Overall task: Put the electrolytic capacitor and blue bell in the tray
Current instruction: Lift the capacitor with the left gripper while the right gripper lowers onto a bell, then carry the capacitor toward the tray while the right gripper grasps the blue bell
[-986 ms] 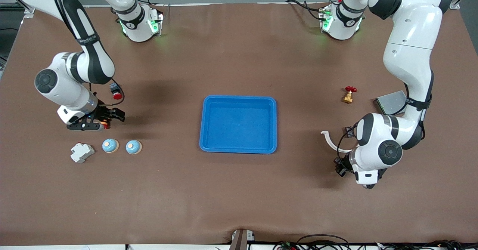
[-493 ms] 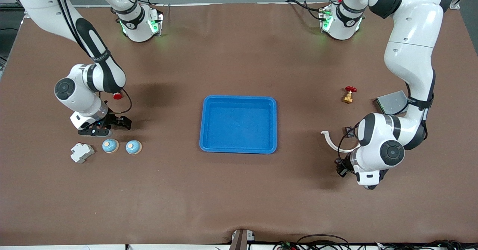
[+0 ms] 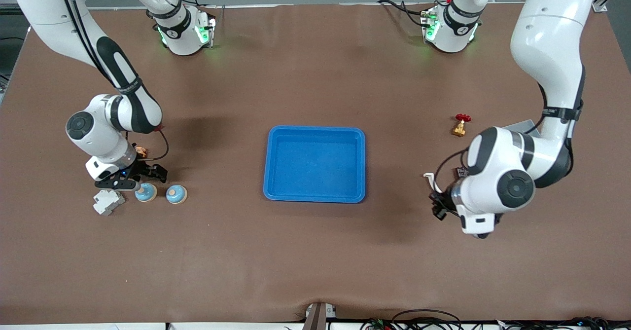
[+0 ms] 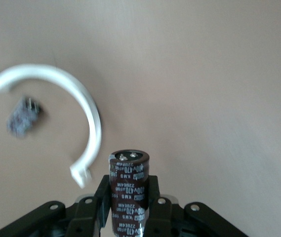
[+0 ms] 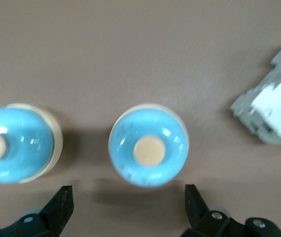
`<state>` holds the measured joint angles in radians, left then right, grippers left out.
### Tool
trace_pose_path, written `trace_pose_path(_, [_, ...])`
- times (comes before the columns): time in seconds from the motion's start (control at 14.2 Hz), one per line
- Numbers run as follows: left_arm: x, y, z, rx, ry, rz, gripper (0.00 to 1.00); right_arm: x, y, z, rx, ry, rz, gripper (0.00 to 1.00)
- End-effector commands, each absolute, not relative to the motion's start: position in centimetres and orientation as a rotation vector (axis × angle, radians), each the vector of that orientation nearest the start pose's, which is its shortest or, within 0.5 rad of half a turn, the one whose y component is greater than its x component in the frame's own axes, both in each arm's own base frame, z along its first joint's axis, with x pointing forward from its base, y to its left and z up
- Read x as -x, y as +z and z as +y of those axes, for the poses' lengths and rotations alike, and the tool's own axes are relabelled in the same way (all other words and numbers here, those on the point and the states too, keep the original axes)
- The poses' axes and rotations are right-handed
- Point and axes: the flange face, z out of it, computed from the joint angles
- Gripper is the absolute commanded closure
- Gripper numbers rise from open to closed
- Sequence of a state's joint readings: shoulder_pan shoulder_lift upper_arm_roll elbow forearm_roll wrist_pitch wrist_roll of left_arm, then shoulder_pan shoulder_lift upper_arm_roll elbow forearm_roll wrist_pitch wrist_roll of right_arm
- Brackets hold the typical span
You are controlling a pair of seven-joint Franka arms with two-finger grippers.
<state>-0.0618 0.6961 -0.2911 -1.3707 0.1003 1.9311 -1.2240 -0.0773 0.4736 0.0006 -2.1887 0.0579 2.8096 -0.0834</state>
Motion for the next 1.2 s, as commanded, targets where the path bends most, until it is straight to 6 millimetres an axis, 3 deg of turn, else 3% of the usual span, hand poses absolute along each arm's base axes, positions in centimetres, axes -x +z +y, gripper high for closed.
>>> trace_pose_path(0.0, [-65.4,31.7,-27.8,2.751,0.231,-1.411,1.00,-58.9,17.3,-5.2,3.111,-0.248,0.053,0.00])
trace_pose_path(0.14, [-62.9,31.9,-33.5,2.713,0.214,-1.470,1.00,-59.7,17.1,-5.3,3.111,-0.260,0.041,0.00])
trace_pose_path(0.35, [-59.3,31.8,-40.2,2.698,0.184,-1.503,1.00,-60.1,16.4,-5.4,3.111,-0.255,0.041,0.00])
trace_pose_path(0.56, [-56.6,30.3,-44.1,2.702,0.176,-1.477,1.00,-59.7,16.2,-5.8,3.116,-0.244,-0.018,0.02])
trace_pose_path(0.63, [-56.4,30.1,-44.5,2.704,0.175,-1.486,1.00,-59.7,16.2,-6.5,3.118,-0.245,-0.037,0.19])
trace_pose_path(0.77, [-56.2,28.9,-45.1,2.719,0.174,-1.488,1.00,-59.4,15.8,-6.6,3.116,-0.189,-0.055,1.00])
trace_pose_path(1.06, [-55.6,26.1,-45.6,2.698,0.120,-1.471,1.00,-59.1,16.3,-6.6,3.107,-0.126,-0.049,1.00])
trace_pose_path(1.13, [-55.4,25.3,-45.4,2.685,0.115,-1.465,1.00,-59.1,17.3,-6.3,3.102,-0.098,-0.047,1.00])
